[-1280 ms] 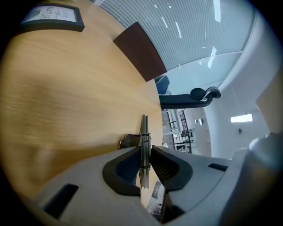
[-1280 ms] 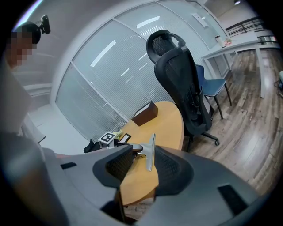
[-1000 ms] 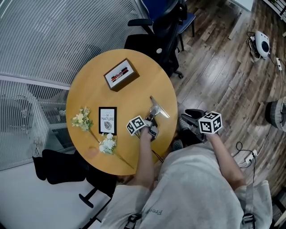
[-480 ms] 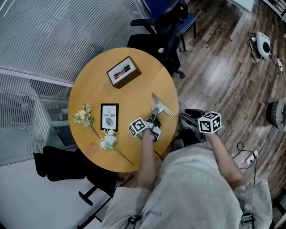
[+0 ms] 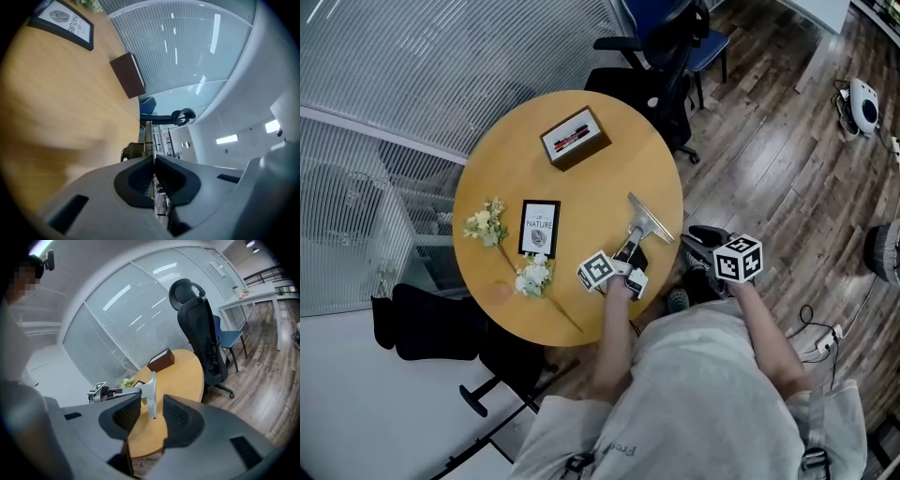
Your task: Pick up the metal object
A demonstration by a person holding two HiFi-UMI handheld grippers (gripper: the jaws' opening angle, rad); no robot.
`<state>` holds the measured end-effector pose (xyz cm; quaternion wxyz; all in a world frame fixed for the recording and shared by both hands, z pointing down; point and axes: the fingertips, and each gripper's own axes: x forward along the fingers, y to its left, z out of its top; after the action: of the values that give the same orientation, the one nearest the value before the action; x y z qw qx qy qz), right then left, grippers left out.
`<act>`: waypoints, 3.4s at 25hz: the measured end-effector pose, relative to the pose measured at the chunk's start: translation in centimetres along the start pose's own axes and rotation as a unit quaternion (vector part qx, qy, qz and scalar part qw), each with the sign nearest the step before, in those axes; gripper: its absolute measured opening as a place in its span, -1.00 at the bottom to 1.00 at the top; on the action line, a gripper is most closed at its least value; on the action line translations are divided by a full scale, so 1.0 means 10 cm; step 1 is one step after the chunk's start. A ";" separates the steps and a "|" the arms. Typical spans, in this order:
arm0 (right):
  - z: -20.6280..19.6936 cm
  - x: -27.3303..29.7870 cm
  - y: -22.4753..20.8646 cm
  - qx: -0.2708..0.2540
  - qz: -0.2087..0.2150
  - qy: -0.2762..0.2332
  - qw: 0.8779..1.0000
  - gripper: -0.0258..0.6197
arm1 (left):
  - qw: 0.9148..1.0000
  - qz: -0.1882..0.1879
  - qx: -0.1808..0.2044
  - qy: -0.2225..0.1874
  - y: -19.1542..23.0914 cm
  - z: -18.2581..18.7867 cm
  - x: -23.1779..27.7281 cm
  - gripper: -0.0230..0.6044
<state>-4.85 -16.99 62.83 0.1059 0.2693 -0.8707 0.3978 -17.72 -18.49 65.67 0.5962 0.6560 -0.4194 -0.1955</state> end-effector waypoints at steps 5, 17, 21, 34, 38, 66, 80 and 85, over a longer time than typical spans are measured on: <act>-0.13 -0.02 0.12 -0.015 -0.009 -0.003 1.000 -0.49 | 0.999 -0.031 0.003 -0.014 -0.19 -0.09 -0.16 -0.89; -0.36 -0.17 0.36 -0.019 -0.031 -0.035 0.999 -0.51 | 0.996 -0.073 -0.021 -0.050 -0.35 -0.28 -0.66 -0.89; -0.45 -0.24 0.45 -0.023 -0.033 -0.041 0.998 -0.52 | 0.997 -0.064 -0.016 -0.050 -0.32 -0.39 -0.80 -0.89; -0.89 -0.42 0.66 -0.029 -0.045 -0.052 0.997 -0.54 | 0.995 -0.089 -0.010 -0.051 -0.38 -0.66 -1.23 -0.89; -0.92 -0.45 0.73 -0.042 -0.046 -0.057 0.996 -0.54 | 0.994 -0.089 -0.010 -0.058 -0.34 -0.70 -1.35 -0.89; -1.12 -0.53 0.91 -0.053 -0.070 -0.072 0.994 -0.75 | 0.993 -0.102 0.001 -0.053 -0.30 -0.77 -1.67 -0.89; -1.13 -0.74 0.94 -0.075 -0.078 -0.084 0.991 -0.93 | 0.991 -0.123 0.022 -0.049 -0.45 -0.93 -1.59 -0.89; -1.18 -0.74 0.95 -0.067 -0.073 -0.085 0.991 -0.93 | 0.990 -0.134 0.022 -0.042 -0.54 -1.02 -1.61 -0.89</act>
<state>-4.25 -0.19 61.66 0.0780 0.3577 -0.8791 0.3051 -17.50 0.07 58.82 0.5316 0.7105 -0.3566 -0.2921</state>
